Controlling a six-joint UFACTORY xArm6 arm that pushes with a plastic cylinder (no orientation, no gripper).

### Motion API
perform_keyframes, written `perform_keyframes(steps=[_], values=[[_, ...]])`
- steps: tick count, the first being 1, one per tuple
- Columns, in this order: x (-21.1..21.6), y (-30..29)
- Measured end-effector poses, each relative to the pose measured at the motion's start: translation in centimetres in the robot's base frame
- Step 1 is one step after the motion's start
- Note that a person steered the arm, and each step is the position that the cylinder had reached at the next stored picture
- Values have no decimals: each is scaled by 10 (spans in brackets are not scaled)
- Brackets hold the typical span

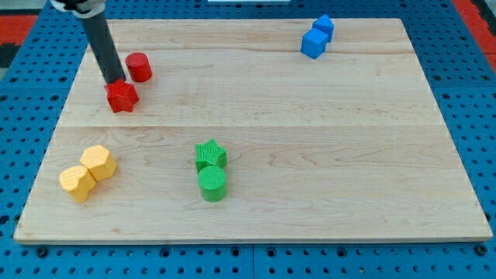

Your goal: Separate the yellow hexagon from the yellow heart

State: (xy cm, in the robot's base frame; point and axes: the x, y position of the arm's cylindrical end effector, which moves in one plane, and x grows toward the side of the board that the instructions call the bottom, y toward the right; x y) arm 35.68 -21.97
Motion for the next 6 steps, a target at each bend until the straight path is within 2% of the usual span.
perform_keyframes(steps=[1, 2, 3, 5, 6], values=[[35, -15], [50, -42], [98, -83], [201, -82], [215, -59]])
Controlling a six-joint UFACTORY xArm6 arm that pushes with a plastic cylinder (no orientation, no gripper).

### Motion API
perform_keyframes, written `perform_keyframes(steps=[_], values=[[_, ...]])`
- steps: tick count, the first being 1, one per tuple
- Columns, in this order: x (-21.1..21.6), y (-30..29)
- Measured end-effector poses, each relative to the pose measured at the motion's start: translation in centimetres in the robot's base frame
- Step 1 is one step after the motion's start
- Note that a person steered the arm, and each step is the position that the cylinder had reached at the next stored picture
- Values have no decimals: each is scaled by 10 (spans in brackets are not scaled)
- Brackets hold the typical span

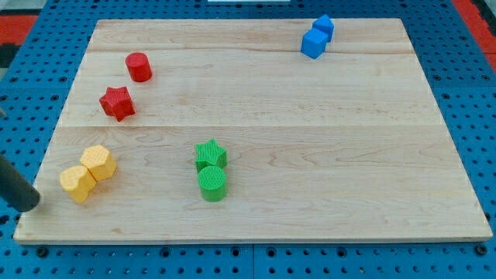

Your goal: Separate the yellow hexagon from the yellow heart

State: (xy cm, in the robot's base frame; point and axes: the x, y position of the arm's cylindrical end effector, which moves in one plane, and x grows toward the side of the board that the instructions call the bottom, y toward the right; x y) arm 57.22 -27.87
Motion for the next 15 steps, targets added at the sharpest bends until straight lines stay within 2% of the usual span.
perform_keyframes(steps=[3, 5, 6, 7, 8, 10, 11, 14, 15], values=[[0, 66], [5, 81], [22, 37], [13, -18], [-21, 8], [-25, 104], [-25, 108], [-50, 75], [-45, 49]])
